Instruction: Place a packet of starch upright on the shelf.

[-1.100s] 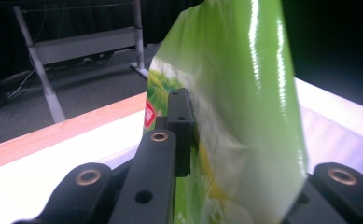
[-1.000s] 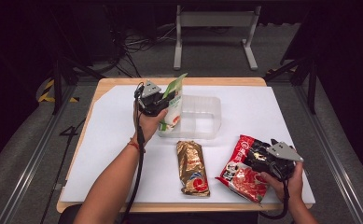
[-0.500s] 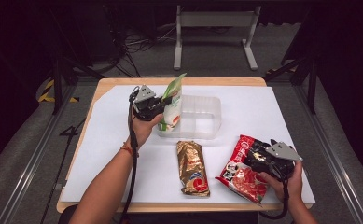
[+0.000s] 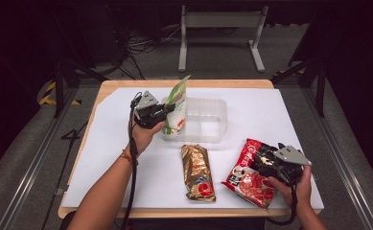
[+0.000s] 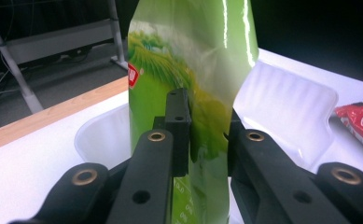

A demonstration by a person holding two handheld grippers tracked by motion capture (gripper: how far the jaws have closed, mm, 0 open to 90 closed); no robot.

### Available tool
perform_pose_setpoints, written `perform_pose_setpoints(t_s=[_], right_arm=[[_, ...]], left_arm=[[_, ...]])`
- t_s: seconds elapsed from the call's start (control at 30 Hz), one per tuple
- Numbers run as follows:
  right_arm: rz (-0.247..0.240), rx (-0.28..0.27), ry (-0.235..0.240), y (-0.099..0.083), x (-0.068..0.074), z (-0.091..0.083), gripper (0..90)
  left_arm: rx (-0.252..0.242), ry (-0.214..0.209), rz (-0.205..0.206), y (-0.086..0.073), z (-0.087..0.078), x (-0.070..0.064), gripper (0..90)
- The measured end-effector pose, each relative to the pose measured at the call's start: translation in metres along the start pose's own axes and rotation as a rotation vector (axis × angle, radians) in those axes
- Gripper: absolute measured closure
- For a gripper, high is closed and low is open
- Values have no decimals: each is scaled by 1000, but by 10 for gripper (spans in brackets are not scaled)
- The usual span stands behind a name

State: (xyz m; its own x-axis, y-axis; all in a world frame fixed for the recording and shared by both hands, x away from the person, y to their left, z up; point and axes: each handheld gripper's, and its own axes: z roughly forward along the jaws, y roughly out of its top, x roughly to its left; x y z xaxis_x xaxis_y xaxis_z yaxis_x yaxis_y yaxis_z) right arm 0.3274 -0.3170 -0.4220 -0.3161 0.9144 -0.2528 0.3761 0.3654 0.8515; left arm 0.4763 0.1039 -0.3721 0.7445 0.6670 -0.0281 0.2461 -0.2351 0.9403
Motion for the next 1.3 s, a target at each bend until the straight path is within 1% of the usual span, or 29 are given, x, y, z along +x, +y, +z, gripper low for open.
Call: perform_pose_setpoints(t_s=[0.23, 0.33, 0.37, 0.43, 0.5, 0.57, 0.63, 0.7, 0.83, 0.9, 0.97, 1.07, 1.13, 1.17, 1.2, 1.27, 1.3], right_arm=[[-6, 7, 3, -2, 0, -1, 115], [0, 6, -1, -3, -1, -2, 115], [5, 9, -2, -3, -1, -3, 116], [4, 10, -3, -3, -1, -3, 117], [1, 12, -2, -3, -1, -3, 116], [-9, 13, -4, -3, 0, -3, 116], [-6, 14, -3, -4, 0, -3, 116], [-4, 18, -3, -4, 0, -4, 116], [-12, 17, -4, -4, 0, -4, 116], [-9, 19, -1, -4, 0, -3, 117], [-12, 20, 1, -4, 0, -3, 116], [-11, 17, -1, -3, 1, -4, 116], [-16, 19, -3, -4, 1, -3, 116], [-18, 24, -1, -4, 2, -3, 116], [-19, 24, 0, -4, 2, -3, 116], [-29, 23, 2, -4, 3, -3, 116], [-28, 25, 1, -4, 3, -3, 116]], left_arm=[[27, -9, 15, -4, -3, -2, 819], [41, -14, 32, -5, -7, -4, 805], [41, -9, 39, -5, -9, -5, 804], [45, -19, 44, -5, -11, -4, 804], [47, -26, 43, -6, -13, -3, 802], [48, -33, 31, -6, -13, -3, 795], [52, -37, 33, -8, -15, -5, 787], [53, -40, 46, -10, -17, -6, 779], [67, -50, 44, -14, -24, -6, 761], [77, -53, 60, -15, -30, -5, 756], [78, -62, 54, -18, -36, -5, 750], [77, -75, 58, -24, -44, -9, 748], [69, -68, 65, -29, -50, -13, 739], [71, -78, 56, -31, -51, -15, 741], [86, -97, 60, -33, -53, -17, 741], [106, -104, 81, -39, -55, -22, 736], [114, -114, 74, -41, -55, -23, 728]])
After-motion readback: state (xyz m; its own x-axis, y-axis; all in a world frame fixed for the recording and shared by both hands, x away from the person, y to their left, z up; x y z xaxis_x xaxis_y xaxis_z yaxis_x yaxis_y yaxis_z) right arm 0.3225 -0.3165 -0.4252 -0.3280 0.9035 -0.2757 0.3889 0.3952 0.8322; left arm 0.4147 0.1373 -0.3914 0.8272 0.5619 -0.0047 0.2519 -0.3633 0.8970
